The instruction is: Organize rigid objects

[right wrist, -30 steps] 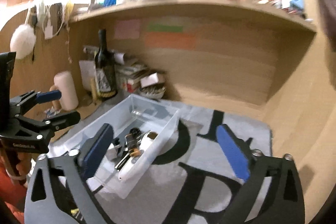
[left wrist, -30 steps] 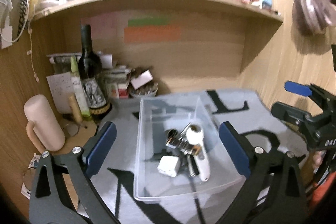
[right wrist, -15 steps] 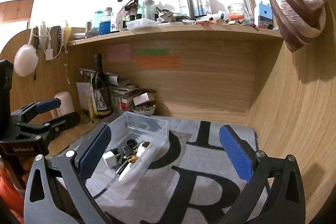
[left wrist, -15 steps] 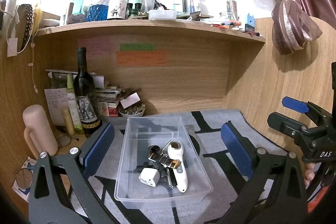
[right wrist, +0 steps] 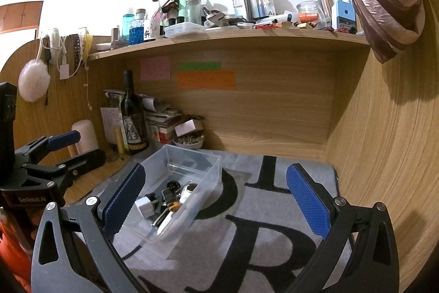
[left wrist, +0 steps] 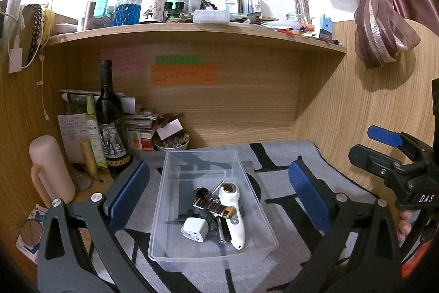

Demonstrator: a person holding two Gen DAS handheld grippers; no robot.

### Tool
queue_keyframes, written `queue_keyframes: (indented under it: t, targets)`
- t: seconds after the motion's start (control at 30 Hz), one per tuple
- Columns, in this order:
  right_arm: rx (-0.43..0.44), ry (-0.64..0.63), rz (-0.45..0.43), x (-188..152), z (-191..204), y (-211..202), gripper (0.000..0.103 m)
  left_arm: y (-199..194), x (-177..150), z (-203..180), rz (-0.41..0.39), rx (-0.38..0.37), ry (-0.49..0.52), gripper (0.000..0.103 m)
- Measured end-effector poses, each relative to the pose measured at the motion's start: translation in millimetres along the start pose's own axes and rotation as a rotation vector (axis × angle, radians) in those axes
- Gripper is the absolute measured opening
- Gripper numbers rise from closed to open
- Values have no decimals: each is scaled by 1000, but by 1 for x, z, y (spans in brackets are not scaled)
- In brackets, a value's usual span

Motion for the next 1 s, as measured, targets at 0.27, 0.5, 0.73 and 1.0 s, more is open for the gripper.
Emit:
queue_keyframes:
  t: [0.27, 0.5, 0.73, 1.0]
  targets:
    - [-3, -4, 4, -1, 4, 2, 103, 0, 0, 1, 1, 0, -1, 103]
    - [-3, -6, 4, -1, 7, 2, 103, 1, -1, 1, 2, 0, -3, 103]
    - [1, -8, 6, -1, 10, 2, 103, 1, -1, 2, 2, 0, -4, 103]
    - [-3, -9, 5, 0, 13, 2, 103, 1, -1, 3, 3, 0, -4, 103]
Point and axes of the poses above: each gripper's, at about its wrist camera, not at the fingertips, and y roughly the way its jaws point, z to its left, x to its top, the point moved 2 cm from there along y, roughly the way its jaws point, and after that the axes turned 4 degrees about x, right-handed, at the moved point
